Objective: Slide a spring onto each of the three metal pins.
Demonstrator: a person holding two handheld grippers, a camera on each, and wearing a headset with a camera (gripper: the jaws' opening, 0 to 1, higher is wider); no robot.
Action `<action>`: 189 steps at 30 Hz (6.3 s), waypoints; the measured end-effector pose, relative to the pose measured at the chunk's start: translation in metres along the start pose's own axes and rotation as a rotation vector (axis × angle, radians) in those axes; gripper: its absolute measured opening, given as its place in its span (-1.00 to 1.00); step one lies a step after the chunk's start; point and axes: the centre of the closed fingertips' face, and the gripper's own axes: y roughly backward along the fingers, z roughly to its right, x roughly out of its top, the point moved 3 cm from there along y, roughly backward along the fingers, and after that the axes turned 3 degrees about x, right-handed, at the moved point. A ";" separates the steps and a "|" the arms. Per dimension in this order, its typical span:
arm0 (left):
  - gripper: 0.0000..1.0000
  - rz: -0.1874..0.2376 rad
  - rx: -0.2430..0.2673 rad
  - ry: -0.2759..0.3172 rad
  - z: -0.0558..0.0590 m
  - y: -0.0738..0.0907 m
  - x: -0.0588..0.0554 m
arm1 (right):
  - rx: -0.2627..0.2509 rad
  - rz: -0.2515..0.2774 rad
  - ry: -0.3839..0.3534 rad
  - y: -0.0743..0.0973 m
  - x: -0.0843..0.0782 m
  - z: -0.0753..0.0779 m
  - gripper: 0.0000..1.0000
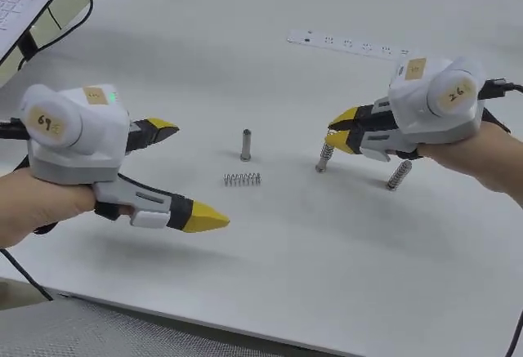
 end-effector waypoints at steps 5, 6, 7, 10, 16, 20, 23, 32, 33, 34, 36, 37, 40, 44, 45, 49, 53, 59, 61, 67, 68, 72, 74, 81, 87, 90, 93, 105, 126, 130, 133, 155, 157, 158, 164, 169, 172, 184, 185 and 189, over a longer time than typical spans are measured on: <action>0.96 0.001 0.001 0.000 0.000 0.000 0.000 | 0.016 -0.025 -0.004 -0.006 -0.007 -0.003 -0.86; 0.96 0.000 0.002 0.000 -0.001 0.000 0.000 | 0.019 -0.030 -0.003 -0.008 -0.008 -0.004 -0.86; 0.96 0.001 0.002 0.000 -0.001 0.000 0.000 | 0.022 -0.031 -0.002 -0.009 -0.009 -0.005 -0.86; 0.96 0.003 0.003 0.002 -0.001 0.000 0.001 | 0.024 -0.031 -0.007 -0.011 -0.010 -0.005 -0.86; 0.96 0.003 0.004 0.003 -0.001 0.000 0.000 | 0.033 -0.053 -0.008 -0.015 -0.016 -0.008 -0.85; 0.96 0.002 0.003 0.004 -0.001 -0.001 0.000 | 0.033 -0.051 -0.015 -0.015 -0.018 -0.009 -0.85; 0.96 0.001 0.003 0.005 -0.001 -0.001 -0.001 | 0.035 -0.050 -0.019 -0.015 -0.018 -0.009 -0.85; 0.96 0.004 -0.001 0.004 0.000 -0.003 0.000 | 0.037 -0.030 -0.044 -0.013 -0.015 -0.008 -0.83; 0.96 0.004 0.000 0.005 0.000 -0.003 0.000 | 0.034 -0.032 -0.043 -0.013 -0.015 -0.008 -0.83; 0.96 0.003 0.000 0.006 0.000 -0.003 0.000 | 0.031 -0.033 -0.039 -0.013 -0.015 -0.008 -0.83; 0.96 0.002 -0.002 0.005 0.000 -0.003 0.000 | 0.031 -0.033 -0.041 -0.012 -0.015 -0.008 -0.83; 0.96 0.002 -0.002 0.004 0.001 -0.003 0.000 | 0.029 -0.032 -0.040 -0.012 -0.015 -0.008 -0.83; 0.96 0.005 -0.003 0.004 0.001 -0.003 0.000 | 0.028 -0.024 -0.037 -0.010 -0.012 -0.008 -0.82; 0.96 0.003 -0.005 0.002 0.001 -0.004 0.000 | 0.030 -0.011 -0.029 -0.007 -0.007 -0.009 -0.82; 0.96 0.004 -0.005 0.002 0.001 -0.003 0.001 | 0.026 -0.010 -0.023 -0.006 -0.006 -0.009 -0.82; 0.96 0.008 -0.002 0.002 0.000 -0.003 0.002 | 0.014 0.005 -0.006 -0.001 0.002 -0.008 -0.80; 0.96 0.008 0.001 0.005 -0.001 -0.002 0.002 | 0.019 0.036 0.029 0.002 0.018 -0.014 -0.80; 0.96 0.009 -0.003 0.004 0.001 -0.002 0.003 | 0.053 0.056 0.071 -0.003 0.034 -0.026 -0.81; 0.96 0.008 -0.003 0.003 0.001 -0.002 0.003 | 0.069 0.060 0.083 -0.005 0.038 -0.030 -0.82; 0.96 0.007 0.000 0.002 0.001 0.000 0.002 | 0.106 0.059 0.106 -0.014 0.046 -0.038 -0.83; 0.96 0.007 0.000 0.003 0.000 0.001 0.002 | 0.110 0.057 0.108 -0.016 0.046 -0.039 -0.83; 0.96 0.005 0.002 0.005 0.000 0.003 0.001 | 0.142 0.048 0.126 -0.025 0.050 -0.047 -0.83; 0.96 0.004 0.005 0.006 0.000 0.003 0.000 | 0.157 0.047 0.128 -0.030 0.051 -0.049 -0.83; 0.96 0.013 0.008 0.006 -0.001 0.005 0.002 | 0.204 0.034 0.147 -0.044 0.054 -0.059 -0.83; 0.96 0.010 0.010 0.005 -0.004 0.005 0.001 | 0.227 0.021 0.151 -0.053 0.053 -0.064 -0.83; 0.96 0.009 0.010 0.005 -0.004 0.004 0.000 | 0.241 0.009 0.153 -0.057 0.051 -0.067 -0.82; 0.96 0.009 0.010 0.006 -0.004 0.004 0.000 | 0.255 -0.011 0.150 -0.062 0.047 -0.070 -0.81; 0.96 0.006 0.007 0.009 -0.003 0.002 -0.002 | 0.261 -0.052 0.119 -0.084 0.039 -0.071 -0.77; 0.96 -0.006 0.007 0.019 -0.003 0.007 -0.008 | 0.266 -0.108 0.087 -0.099 0.023 -0.076 -0.81; 0.96 -0.003 0.007 0.021 -0.002 0.007 -0.007 | 0.270 -0.111 0.100 -0.101 0.021 -0.078 -0.83; 0.96 -0.004 0.007 0.019 -0.002 0.007 -0.007 | 0.270 -0.109 0.098 -0.101 0.021 -0.078 -0.83; 0.91 0.002 -0.034 -0.004 0.009 -0.006 0.006 | 0.252 -0.076 0.088 -0.053 0.022 -0.070 -0.84; 0.90 0.005 -0.042 -0.008 0.012 -0.009 0.008 | 0.248 -0.076 0.088 -0.047 0.021 -0.070 -0.84; 0.89 0.006 -0.045 -0.009 0.013 -0.010 0.008 | 0.250 -0.075 0.088 -0.045 0.021 -0.071 -0.84; 0.74 -0.029 -0.098 0.001 0.025 -0.018 0.003 | 0.246 -0.056 0.101 -0.033 0.024 -0.072 -0.84; 0.64 -0.030 -0.125 -0.015 0.031 -0.024 0.005 | 0.247 -0.060 0.108 -0.030 0.023 -0.074 -0.84; 0.60 -0.023 -0.140 -0.027 0.034 -0.028 0.011 | 0.249 -0.063 0.114 -0.027 0.022 -0.076 -0.84; 0.17 -0.024 -0.175 -0.045 0.036 -0.041 0.023 | 0.248 -0.043 0.127 -0.017 0.027 -0.081 -0.84; 0.15 -0.022 -0.179 -0.047 0.038 -0.042 0.024 | 0.249 -0.043 0.129 -0.017 0.027 -0.081 -0.84; 0.04 -0.024 -0.199 -0.038 0.041 -0.046 0.025 | 0.249 -0.037 0.129 -0.013 0.028 -0.082 -0.84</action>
